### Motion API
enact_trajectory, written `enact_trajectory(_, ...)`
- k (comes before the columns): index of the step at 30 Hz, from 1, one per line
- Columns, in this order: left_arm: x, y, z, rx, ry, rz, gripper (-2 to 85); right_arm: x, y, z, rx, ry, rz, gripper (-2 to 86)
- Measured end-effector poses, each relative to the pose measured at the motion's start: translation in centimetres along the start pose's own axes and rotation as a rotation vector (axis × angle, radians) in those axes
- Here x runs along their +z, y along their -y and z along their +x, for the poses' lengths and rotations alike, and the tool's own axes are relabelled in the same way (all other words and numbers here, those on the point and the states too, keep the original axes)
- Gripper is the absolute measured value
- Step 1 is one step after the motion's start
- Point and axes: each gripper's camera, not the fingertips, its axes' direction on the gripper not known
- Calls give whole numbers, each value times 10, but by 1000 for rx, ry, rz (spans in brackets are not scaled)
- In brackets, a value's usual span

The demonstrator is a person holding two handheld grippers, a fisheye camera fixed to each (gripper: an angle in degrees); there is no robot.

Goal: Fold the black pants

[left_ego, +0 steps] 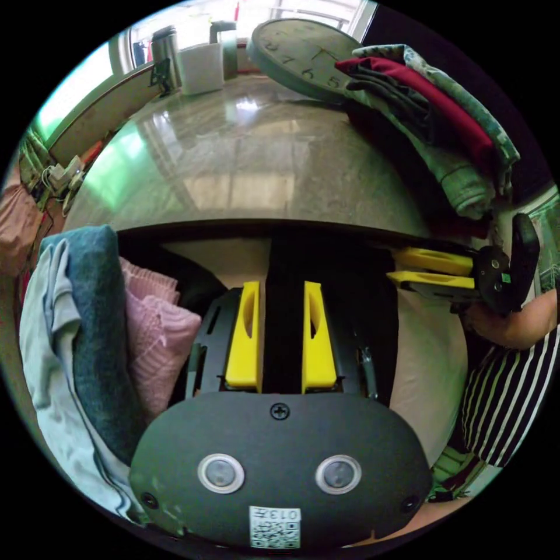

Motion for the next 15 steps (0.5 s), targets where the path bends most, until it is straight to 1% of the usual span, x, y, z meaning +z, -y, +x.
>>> enact_trajectory(6,-4,5,4,18,9,-16,80,-6,-4,0,25,7,12,86)
enact_trajectory(9,-5,3,12,55,28,-21,66,-10,-9,-1,24,-25,43,86)
enact_trajectory(11,-7,1,14,53,36,-22,57,-6,-5,1,61,12,22,85)
enact_trajectory(15,-11,-8,17,53,25,-26,24,-8,-2,-9,65,43,29,49)
